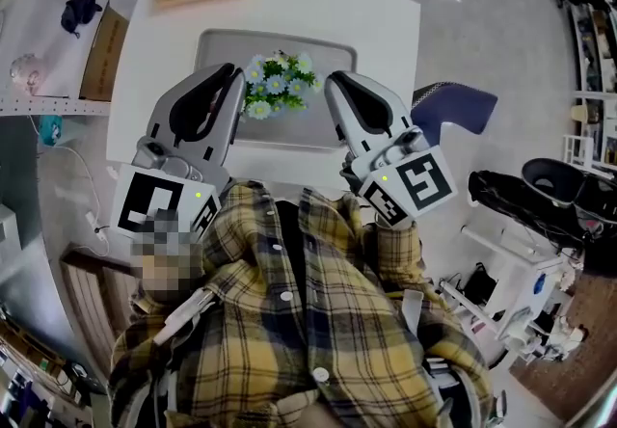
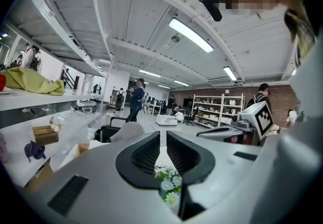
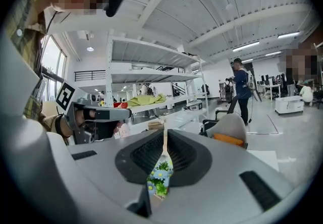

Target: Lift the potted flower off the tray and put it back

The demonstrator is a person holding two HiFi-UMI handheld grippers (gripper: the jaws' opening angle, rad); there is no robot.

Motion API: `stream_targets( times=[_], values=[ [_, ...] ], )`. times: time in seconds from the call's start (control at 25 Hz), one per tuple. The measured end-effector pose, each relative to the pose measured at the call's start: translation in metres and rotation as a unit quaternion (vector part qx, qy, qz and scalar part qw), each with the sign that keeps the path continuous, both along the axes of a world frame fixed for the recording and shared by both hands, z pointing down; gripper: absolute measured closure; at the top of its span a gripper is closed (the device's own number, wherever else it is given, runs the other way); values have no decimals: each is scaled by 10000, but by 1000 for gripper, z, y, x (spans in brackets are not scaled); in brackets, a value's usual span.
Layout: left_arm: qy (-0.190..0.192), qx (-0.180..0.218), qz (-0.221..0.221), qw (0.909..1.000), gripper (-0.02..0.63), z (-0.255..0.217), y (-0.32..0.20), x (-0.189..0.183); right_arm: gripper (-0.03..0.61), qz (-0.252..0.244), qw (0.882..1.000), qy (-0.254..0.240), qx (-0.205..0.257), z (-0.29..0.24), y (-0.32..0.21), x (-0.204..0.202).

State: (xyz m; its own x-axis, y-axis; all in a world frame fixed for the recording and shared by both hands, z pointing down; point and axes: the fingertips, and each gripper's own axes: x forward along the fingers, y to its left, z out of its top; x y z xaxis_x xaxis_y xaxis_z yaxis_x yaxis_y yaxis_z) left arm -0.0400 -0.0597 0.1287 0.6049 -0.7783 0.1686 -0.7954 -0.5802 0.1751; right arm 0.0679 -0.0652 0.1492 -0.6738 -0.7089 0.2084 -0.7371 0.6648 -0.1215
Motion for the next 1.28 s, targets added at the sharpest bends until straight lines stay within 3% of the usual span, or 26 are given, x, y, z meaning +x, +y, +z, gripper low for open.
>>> stream_targets(
  times=[0.12,0.4,0.72,0.92,1.28],
  values=[
    [-51,-96,90,9999,542,10,-1,-5,567,-82,9999,11,-100,9,-1,-3],
    [-110,-225,322,9992,457,28,0,-9,438,-489,9980,180,-356,32,5,-5],
    [-208,-428,708,9964,383,56,4,-10,366,-726,9947,295,-660,62,8,-2],
    [-431,-558,1025,9922,303,85,7,-9,308,-980,9910,401,-819,89,7,-5],
    [-613,-960,1126,9871,261,139,14,-11,272,-1173,9853,489,-1139,137,17,-5]
  ],
)
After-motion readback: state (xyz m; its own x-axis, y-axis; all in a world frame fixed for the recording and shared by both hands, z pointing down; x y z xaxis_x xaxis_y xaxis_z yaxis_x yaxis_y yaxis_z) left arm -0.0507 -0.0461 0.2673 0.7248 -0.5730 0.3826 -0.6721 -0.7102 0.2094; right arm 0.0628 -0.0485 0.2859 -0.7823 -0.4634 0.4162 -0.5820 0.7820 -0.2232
